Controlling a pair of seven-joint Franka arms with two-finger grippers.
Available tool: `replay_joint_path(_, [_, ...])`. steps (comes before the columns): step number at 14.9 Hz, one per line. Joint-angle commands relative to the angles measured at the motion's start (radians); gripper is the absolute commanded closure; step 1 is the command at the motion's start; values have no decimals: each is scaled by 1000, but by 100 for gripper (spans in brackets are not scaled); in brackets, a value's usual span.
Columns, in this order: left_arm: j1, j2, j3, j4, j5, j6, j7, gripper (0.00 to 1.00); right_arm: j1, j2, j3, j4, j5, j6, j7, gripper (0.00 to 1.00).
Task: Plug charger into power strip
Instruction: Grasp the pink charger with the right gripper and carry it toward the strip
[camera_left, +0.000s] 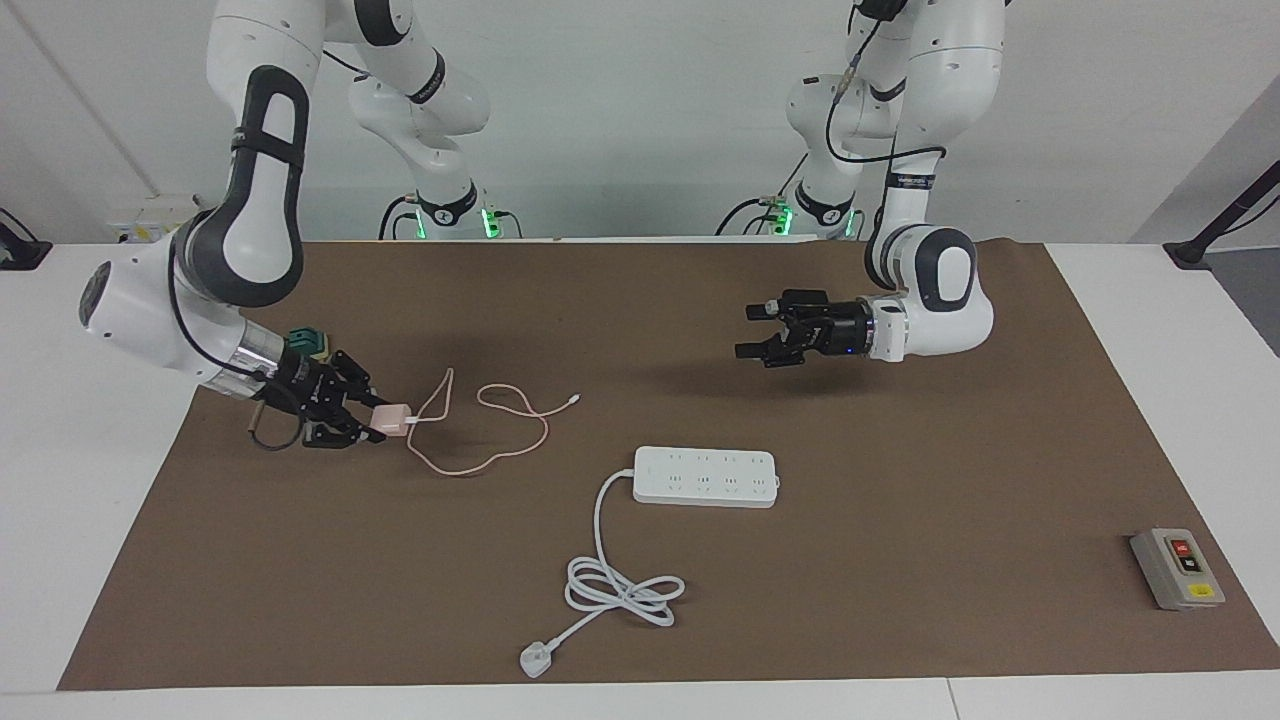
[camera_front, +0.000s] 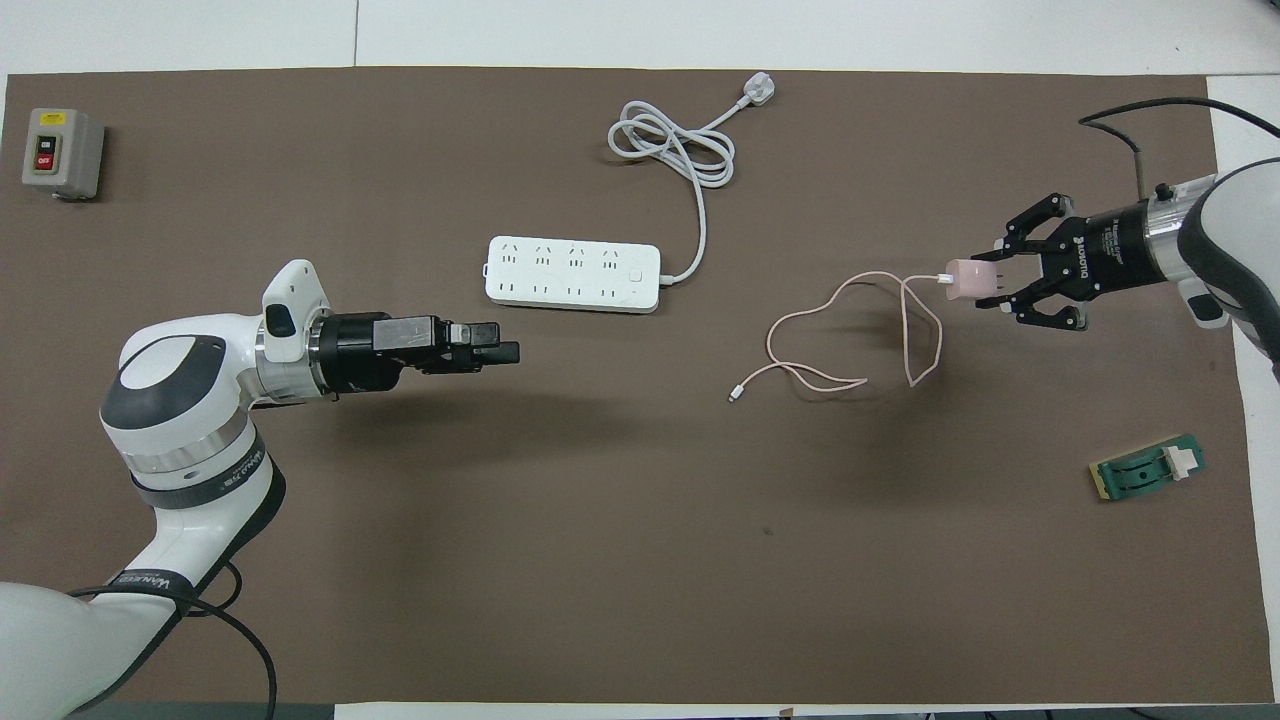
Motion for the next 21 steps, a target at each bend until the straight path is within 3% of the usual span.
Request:
replay_joint_path(1, [-22,20,13,17,-23,-3,24,0,51,-49,2,-15,35,-14,61,100])
replay_joint_path(11, [-52,22,13,17,-38,49,78,0,319,-84,2,-25,141,72,282,100])
replay_joint_path(21, [-85,25,13,25,-76,95,86,0,582,-101,2,-104,163,342,504,100])
